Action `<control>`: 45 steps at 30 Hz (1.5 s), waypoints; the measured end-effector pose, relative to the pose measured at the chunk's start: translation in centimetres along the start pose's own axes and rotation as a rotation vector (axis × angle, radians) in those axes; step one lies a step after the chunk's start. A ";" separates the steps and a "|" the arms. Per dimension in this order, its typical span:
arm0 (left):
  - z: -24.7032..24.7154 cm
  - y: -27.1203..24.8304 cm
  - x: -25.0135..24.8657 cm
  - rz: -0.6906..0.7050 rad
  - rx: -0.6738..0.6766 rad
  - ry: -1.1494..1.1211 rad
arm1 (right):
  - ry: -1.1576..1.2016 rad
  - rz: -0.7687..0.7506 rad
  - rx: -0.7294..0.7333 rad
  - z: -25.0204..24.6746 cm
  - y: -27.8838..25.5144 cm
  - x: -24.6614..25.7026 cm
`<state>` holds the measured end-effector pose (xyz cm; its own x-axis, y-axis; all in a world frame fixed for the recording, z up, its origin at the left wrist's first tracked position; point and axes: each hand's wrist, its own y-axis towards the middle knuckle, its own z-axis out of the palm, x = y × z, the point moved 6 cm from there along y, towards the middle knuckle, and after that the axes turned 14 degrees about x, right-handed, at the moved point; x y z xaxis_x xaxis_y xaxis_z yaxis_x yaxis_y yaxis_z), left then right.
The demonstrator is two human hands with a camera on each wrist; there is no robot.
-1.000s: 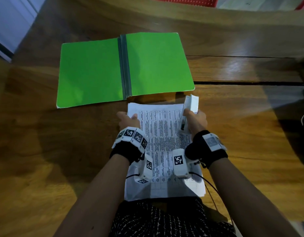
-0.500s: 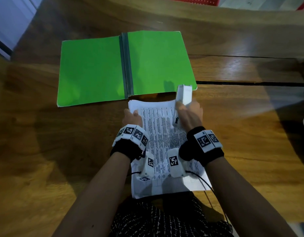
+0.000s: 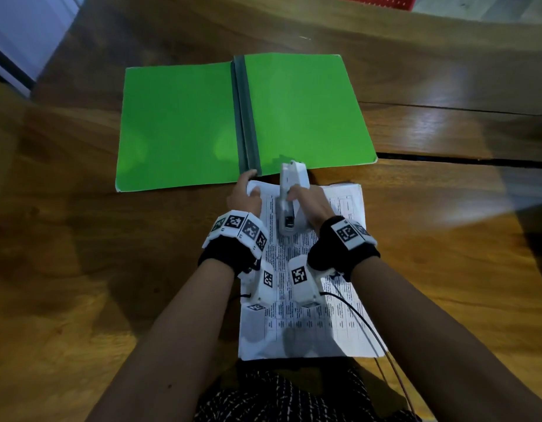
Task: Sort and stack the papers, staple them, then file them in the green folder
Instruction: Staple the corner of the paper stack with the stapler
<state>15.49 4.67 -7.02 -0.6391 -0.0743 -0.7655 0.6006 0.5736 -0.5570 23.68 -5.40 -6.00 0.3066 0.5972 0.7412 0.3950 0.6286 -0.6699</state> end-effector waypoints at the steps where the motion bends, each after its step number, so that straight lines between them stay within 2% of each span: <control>1: 0.0 0.2 0.0 0.013 -0.034 -0.003 | 0.013 0.002 -0.003 0.1 0.2 0.1; 4: -0.1 0.4 0.4 0.010 -0.129 -0.030 | 0.060 -0.006 -0.031 0.1 0.7 0.3; 7: -0.3 0.3 0.8 -0.019 -0.154 -0.081 | 0.089 -0.004 -0.064 -0.1 1.2 0.2; 12: 0.0 0.3 2.7 -0.104 -0.101 -0.221 | 0.126 -0.038 -0.115 -0.2 1.0 0.0; 16: -0.5 0.0 3.5 -0.039 -0.103 -0.297 | 0.191 -0.095 -0.151 0.1 0.9 0.6; 22: -0.6 -0.2 4.4 0.002 -0.032 -0.479 | 0.304 -0.333 -0.218 0.4 1.4 4.8; 26: -0.8 0.0 4.4 0.040 0.050 -0.512 | 0.223 -0.404 -0.259 0.5 2.5 6.1; 30: -1.0 0.2 4.4 0.082 0.081 -0.500 | 0.124 -0.417 -0.329 0.3 3.2 5.5; 39: -1.3 -0.3 3.3 0.169 0.072 -0.407 | -0.019 -0.460 -0.353 0.3 3.2 5.2; 45: -1.6 -0.4 2.5 0.219 0.029 -0.305 | -0.037 -0.464 -0.235 1.2 3.6 5.1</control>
<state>12.86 5.55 -8.21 -0.3241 -0.1948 -0.9258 0.7231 0.5800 -0.3752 25.63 0.51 -4.64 0.0244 0.3023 0.9529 0.6674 0.7047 -0.2407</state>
